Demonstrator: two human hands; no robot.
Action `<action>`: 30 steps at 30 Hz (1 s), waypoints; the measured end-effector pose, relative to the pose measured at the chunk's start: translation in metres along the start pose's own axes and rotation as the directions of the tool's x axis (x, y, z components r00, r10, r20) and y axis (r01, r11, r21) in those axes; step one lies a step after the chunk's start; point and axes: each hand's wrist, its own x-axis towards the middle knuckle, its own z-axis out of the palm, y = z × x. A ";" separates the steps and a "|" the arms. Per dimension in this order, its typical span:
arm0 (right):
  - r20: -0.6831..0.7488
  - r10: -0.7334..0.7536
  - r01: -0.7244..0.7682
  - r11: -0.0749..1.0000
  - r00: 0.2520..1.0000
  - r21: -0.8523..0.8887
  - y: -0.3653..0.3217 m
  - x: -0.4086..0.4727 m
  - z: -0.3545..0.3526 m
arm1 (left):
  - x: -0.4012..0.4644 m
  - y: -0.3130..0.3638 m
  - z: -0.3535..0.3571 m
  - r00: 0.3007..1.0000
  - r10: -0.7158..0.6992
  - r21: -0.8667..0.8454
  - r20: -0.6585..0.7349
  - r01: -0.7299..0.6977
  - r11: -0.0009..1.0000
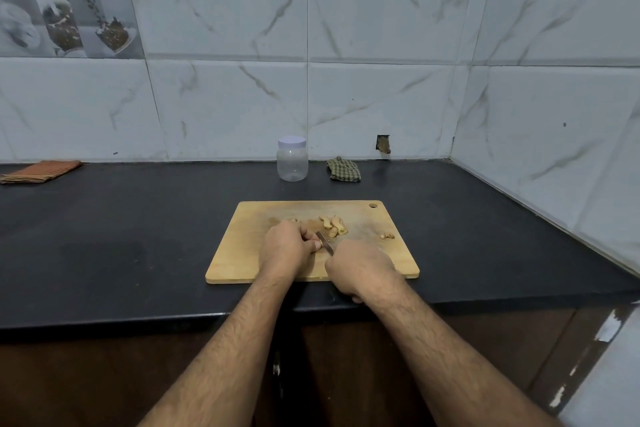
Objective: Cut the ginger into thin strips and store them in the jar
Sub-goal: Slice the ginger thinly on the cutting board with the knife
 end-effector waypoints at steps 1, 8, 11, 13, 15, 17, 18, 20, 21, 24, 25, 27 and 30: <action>0.009 0.002 -0.002 1.000 1.000 0.011 0.000 0.001 -0.001 | 0.000 0.001 0.000 1.000 -0.001 0.002 0.003 0.001 1.000; 0.070 0.037 -0.042 0.997 0.997 0.061 -0.001 0.000 -0.003 | 0.000 0.000 -0.001 1.000 0.000 -0.020 0.014 0.000 1.000; 0.099 0.036 -0.041 0.998 0.994 0.043 0.002 -0.009 -0.004 | -0.002 0.001 -0.002 1.000 0.001 -0.014 0.007 -0.001 1.000; 0.089 0.042 -0.044 0.999 0.995 0.024 0.005 -0.017 -0.002 | -0.002 0.001 -0.003 1.000 -0.001 -0.021 0.014 0.002 1.000; 0.056 0.044 -0.043 0.999 0.997 -0.006 0.008 -0.021 0.000 | -0.002 0.001 -0.003 1.000 -0.005 -0.025 0.021 0.006 1.000; 0.031 0.046 -0.045 0.999 0.998 -0.026 0.010 -0.025 0.001 | -0.002 0.002 -0.004 1.000 -0.011 -0.023 0.025 0.012 1.000; 0.022 0.047 -0.047 0.998 0.999 -0.030 0.011 -0.027 0.000 | -0.001 0.002 -0.004 1.000 -0.011 -0.020 0.026 0.012 1.000; 0.004 0.046 -0.046 0.998 0.999 -0.035 0.011 -0.028 0.000 | -0.001 0.003 -0.004 1.000 -0.009 -0.015 0.026 0.009 1.000; -0.007 0.046 -0.047 0.998 0.999 -0.032 0.010 -0.028 0.000 | -0.001 0.002 -0.004 1.000 -0.011 -0.021 0.027 0.011 1.000; -0.032 0.047 -0.047 0.999 0.998 -0.009 0.007 -0.025 0.002 | 0.000 0.001 -0.004 0.999 -0.019 -0.041 0.028 0.020 0.999; -0.035 0.044 -0.044 0.999 0.998 -0.005 0.007 -0.023 0.003 | 0.000 0.001 -0.004 0.999 -0.019 -0.043 0.028 0.020 0.999; -0.040 0.036 -0.036 0.999 0.999 -0.006 0.005 -0.020 0.003 | 0.000 0.001 -0.004 0.999 -0.016 -0.051 0.030 0.017 0.999; -0.047 0.024 -0.026 0.999 0.999 -0.023 0.004 -0.017 0.004 | 0.001 0.000 -0.003 0.999 -0.006 -0.052 0.031 0.008 0.999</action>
